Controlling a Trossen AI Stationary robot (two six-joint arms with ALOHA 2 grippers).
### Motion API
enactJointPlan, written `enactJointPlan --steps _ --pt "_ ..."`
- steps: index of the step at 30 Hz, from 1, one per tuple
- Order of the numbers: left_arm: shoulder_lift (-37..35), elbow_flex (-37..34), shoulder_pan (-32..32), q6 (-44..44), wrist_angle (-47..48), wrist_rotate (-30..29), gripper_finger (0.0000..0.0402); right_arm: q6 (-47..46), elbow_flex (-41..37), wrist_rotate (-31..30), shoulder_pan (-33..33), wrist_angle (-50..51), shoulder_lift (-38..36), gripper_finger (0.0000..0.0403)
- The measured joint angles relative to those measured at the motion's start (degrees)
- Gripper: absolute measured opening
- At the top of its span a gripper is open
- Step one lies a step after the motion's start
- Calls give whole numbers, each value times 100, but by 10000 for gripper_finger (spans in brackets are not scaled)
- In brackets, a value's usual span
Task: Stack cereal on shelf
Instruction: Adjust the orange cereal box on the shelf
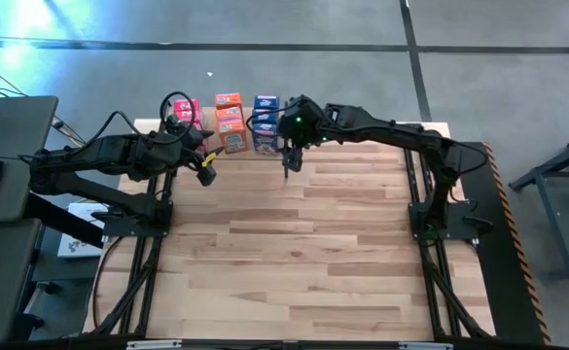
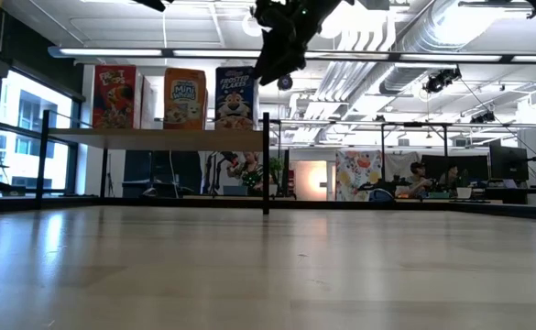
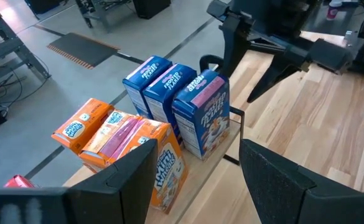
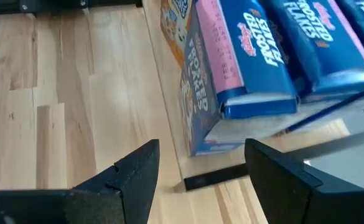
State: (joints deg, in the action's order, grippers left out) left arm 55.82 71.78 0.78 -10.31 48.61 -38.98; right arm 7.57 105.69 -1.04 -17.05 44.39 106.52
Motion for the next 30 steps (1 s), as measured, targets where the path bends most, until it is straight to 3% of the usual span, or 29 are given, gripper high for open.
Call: enactJointPlan --steps 11,21,30 --pt "-1 1 0 0 1 2 218 -159 0 -332 380 -6 -390 229" --pt "-1 1 0 0 1 2 218 -209 0 -297 474 -931 -512 229" --pt "1 1 0 7 -1 0 218 -337 0 -275 474 -1161 -783 229"
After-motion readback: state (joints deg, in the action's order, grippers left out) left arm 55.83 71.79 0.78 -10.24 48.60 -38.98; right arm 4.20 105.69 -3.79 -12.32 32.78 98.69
